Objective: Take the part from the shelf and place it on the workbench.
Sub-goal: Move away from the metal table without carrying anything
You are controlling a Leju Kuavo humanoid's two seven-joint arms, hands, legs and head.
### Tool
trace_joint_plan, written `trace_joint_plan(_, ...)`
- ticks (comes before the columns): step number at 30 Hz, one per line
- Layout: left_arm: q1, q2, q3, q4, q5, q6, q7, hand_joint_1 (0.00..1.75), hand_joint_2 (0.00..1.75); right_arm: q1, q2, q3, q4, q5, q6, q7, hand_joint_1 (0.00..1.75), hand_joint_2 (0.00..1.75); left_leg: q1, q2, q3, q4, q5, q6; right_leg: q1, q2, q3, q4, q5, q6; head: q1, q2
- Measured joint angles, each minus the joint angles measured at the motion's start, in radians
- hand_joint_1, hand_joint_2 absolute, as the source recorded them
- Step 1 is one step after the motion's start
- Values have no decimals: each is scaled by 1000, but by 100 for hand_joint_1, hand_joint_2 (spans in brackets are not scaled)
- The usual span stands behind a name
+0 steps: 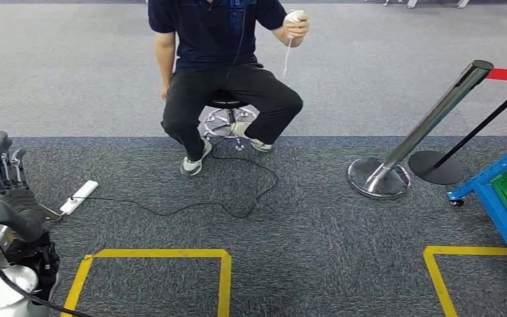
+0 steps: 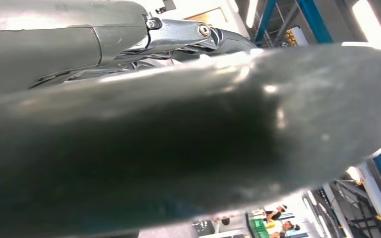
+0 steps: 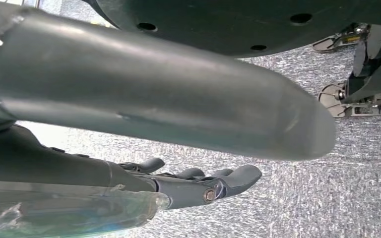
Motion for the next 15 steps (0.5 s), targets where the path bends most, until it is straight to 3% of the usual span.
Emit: trace_joint_plan(15,1,-1,0,-3,-12,23,-30,0,0,-1,0,16,0,-9,0,-7,0,0,3,0,0,-1,2,-4,3,0,-2,4,-1,-3,0,0)
